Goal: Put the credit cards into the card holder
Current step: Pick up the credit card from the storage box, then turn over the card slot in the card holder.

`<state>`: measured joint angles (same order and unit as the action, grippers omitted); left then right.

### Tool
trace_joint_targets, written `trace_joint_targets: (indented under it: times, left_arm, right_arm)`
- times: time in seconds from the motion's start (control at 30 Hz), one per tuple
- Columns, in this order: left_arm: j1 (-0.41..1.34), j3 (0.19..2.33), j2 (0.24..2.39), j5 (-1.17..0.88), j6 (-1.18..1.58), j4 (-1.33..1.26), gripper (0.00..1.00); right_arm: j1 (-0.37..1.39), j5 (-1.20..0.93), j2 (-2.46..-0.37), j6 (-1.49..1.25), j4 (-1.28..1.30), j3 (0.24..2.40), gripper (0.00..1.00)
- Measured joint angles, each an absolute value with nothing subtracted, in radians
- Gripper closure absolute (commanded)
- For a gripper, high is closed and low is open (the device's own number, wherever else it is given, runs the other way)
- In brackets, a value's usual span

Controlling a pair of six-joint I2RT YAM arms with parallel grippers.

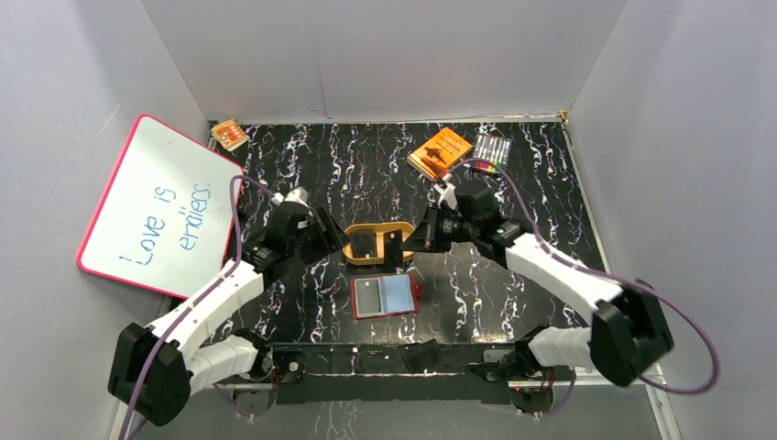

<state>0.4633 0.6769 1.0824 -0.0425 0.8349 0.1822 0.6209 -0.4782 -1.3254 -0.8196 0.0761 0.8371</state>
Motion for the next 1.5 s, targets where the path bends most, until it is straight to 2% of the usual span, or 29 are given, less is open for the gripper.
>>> trace_joint_targets:
  times: [0.07, 0.23, 0.33, 0.6, 1.0, 1.13, 1.23, 1.5]
  left_arm:
    - [0.521, 0.669, 1.058, -0.042, 0.832, 0.189, 0.31]
    - [0.808, 0.672, 1.077, 0.013, 0.854, 0.193, 0.3]
    - [0.888, 0.683, 1.129, 0.038, 0.88, 0.199, 0.3]
    - [0.984, 0.741, 1.301, 0.108, 0.912, 0.205, 0.28]
    - [1.005, 0.854, 1.522, 0.157, 0.881, 0.241, 0.28]
    - [1.015, 0.887, 1.573, 0.17, 0.868, 0.245, 0.35]
    - [1.021, 0.904, 1.597, 0.179, 0.863, 0.244, 0.44]
    - [1.024, 0.904, 1.623, 0.208, 0.86, 0.255, 0.79]
  right_arm:
    - [0.619, -0.465, -1.228, -0.8, 0.127, 0.806, 1.0]
    - [0.618, -0.448, -1.028, -0.777, 0.244, 0.67, 1.0]
    - [0.617, -0.453, -0.979, -0.786, 0.294, 0.581, 1.0]
    - [0.617, -0.472, -0.907, -0.874, 0.312, 0.447, 1.0]
    - [0.617, -0.48, -0.925, -0.867, 0.308, 0.444, 1.0]
    - [0.617, -0.477, -0.908, -0.854, 0.334, 0.445, 1.0]
    - [0.617, -0.476, -0.889, -0.849, 0.346, 0.445, 1.0]
    - [0.617, -0.48, -0.891, -0.842, 0.34, 0.445, 1.0]
